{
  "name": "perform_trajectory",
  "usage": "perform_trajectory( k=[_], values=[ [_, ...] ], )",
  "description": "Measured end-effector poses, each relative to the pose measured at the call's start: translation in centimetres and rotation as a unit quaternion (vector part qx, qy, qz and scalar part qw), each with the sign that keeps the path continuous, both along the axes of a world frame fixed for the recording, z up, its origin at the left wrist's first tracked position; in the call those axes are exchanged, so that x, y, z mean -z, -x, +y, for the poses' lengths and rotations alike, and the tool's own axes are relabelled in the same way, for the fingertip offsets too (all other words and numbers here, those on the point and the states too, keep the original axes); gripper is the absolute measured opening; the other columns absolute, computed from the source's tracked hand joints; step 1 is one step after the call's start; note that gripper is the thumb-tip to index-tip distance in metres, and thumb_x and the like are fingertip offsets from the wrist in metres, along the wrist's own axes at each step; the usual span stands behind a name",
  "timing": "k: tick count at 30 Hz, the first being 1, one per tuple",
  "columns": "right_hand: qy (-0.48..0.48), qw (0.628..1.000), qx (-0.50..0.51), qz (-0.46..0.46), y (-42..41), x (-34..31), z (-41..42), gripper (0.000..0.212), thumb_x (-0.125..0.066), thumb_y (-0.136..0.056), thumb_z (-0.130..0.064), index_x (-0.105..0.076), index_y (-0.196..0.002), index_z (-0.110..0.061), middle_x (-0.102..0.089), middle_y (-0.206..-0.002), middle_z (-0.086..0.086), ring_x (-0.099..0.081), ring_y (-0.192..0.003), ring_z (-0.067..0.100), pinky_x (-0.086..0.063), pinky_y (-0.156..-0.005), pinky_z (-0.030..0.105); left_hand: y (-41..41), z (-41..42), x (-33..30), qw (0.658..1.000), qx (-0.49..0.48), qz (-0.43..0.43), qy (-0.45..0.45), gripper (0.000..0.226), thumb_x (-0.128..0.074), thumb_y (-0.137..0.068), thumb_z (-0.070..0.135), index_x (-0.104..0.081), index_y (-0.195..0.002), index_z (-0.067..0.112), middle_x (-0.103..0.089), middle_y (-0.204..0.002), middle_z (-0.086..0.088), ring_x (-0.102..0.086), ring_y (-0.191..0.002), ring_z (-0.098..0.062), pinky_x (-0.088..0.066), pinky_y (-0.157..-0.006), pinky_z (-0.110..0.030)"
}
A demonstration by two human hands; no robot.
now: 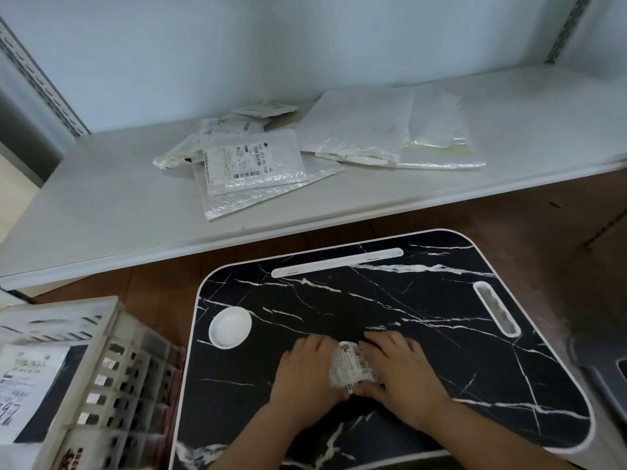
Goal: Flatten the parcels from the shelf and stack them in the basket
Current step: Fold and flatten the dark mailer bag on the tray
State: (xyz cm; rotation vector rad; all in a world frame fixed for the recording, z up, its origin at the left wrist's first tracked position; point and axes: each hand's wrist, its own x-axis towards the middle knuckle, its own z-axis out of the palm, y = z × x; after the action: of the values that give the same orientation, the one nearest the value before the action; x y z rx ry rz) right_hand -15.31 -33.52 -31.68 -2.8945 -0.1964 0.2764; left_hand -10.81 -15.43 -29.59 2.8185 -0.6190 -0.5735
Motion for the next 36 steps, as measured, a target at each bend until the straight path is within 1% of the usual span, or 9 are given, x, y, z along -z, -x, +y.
perform_trajectory(
  k=[7,10,12,14,18,22,30,33,36],
  values=[
    [-0.21,0.944,0.245,0.067,0.8,-1.9,2.6,0.074,-0.075,-0.076,-0.049,-0.044,-0.136,-0.02,-0.047,-0.122,-0.004,-0.052,-0.109,0.011,-0.046,-0.092,0.025,-0.3,0.6,-2.1,0.927,-0.272,0.225,0.125,0.082,-0.08,-0.075,0.032,-0.036,-0.141,0.01,-0.049,-0.137,-0.004,-0.05,-0.123,-0.019,-0.044,-0.098,-0.027],
    [-0.43,0.811,0.382,0.109,-0.2,-3.1,3.6,0.077,-0.086,-0.068,-0.035,-0.05,-0.131,-0.008,-0.061,-0.115,0.003,-0.061,-0.097,0.015,-0.05,-0.086,0.028,-0.5,2.5,-3.3,0.823,-0.341,0.324,0.317,0.046,-0.072,-0.083,0.01,-0.054,-0.126,0.009,-0.07,-0.107,-0.005,-0.067,-0.098,-0.021,-0.054,-0.092,-0.041],
    [-0.573,0.7,0.397,0.153,-1.0,-4.8,4.8,0.058,-0.085,-0.069,-0.026,-0.061,-0.116,-0.002,-0.073,-0.099,0.007,-0.071,-0.084,0.019,-0.056,-0.072,0.028,-0.9,4.3,-4.2,0.768,-0.352,0.341,0.413,0.036,-0.068,-0.084,0.001,-0.058,-0.117,0.007,-0.073,-0.103,-0.009,-0.069,-0.097,-0.027,-0.053,-0.091,-0.048],
    [-0.642,0.645,0.361,0.203,-1.8,-6.9,6.7,0.029,-0.075,-0.08,-0.016,-0.068,-0.105,-0.002,-0.076,-0.092,0.01,-0.073,-0.081,0.021,-0.058,-0.067,0.031,-1.2,6.0,-5.5,0.742,-0.344,0.336,0.466,0.034,-0.066,-0.085,-0.001,-0.059,-0.117,0.006,-0.073,-0.105,-0.01,-0.069,-0.099,-0.027,-0.054,-0.09,-0.046],
    [-0.645,0.68,0.301,0.176,-3.7,-9.8,10.8,0.016,-0.067,-0.086,-0.005,-0.071,-0.102,-0.007,-0.075,-0.095,0.009,-0.073,-0.087,0.024,-0.058,-0.08,0.041,-1.7,9.6,-8.5,0.701,-0.351,0.314,0.535,0.024,-0.058,-0.092,0.006,-0.062,-0.116,0.005,-0.073,-0.105,-0.011,-0.07,-0.098,-0.026,-0.056,-0.083,-0.041],
    [-0.65,0.714,0.223,0.134,-5.3,-13.1,16.6,0.017,-0.068,-0.085,-0.001,-0.072,-0.1,-0.007,-0.075,-0.097,0.006,-0.072,-0.089,0.019,-0.057,-0.073,0.029,-2.3,15.7,-11.4,0.719,-0.34,0.236,0.558,0.022,-0.06,-0.091,0.005,-0.065,-0.112,0.006,-0.072,-0.107,-0.013,-0.069,-0.099,-0.027,-0.057,-0.084,-0.04],
    [-0.668,0.711,0.145,0.167,-6.7,-14.5,32.2,0.015,-0.067,-0.085,0.002,-0.071,-0.097,-0.006,-0.075,-0.096,0.007,-0.072,-0.087,0.021,-0.06,-0.072,0.03,-0.6,31.7,-13.7,0.694,-0.413,0.171,0.564,0.036,-0.072,-0.079,0.012,-0.064,-0.114,0.006,-0.072,-0.107,-0.01,-0.069,-0.1,-0.025,-0.058,-0.081,-0.038],
    [-0.621,0.751,0.101,0.198,-6.9,-12.5,38.6,0.016,-0.07,-0.084,0.0,-0.072,-0.094,-0.013,-0.074,-0.1,0.007,-0.071,-0.093,0.024,-0.057,-0.086,0.043,0.7,38.0,-11.6,0.681,-0.466,0.15,0.545,0.041,-0.074,-0.076,0.007,-0.063,-0.115,0.004,-0.072,-0.109,-0.01,-0.069,-0.102,-0.026,-0.055,-0.089,-0.043],
    [-0.499,0.847,0.032,0.181,-6.7,-10.4,41.9,0.019,-0.07,-0.086,-0.014,-0.067,-0.102,-0.023,-0.073,-0.1,0.0,-0.069,-0.094,0.018,-0.055,-0.088,0.042,1.7,42.3,-9.3,0.673,-0.529,0.118,0.503,0.031,-0.073,-0.079,0.003,-0.067,-0.11,0.003,-0.074,-0.102,-0.008,-0.07,-0.097,-0.026,-0.052,-0.093,-0.046]
  ],
)
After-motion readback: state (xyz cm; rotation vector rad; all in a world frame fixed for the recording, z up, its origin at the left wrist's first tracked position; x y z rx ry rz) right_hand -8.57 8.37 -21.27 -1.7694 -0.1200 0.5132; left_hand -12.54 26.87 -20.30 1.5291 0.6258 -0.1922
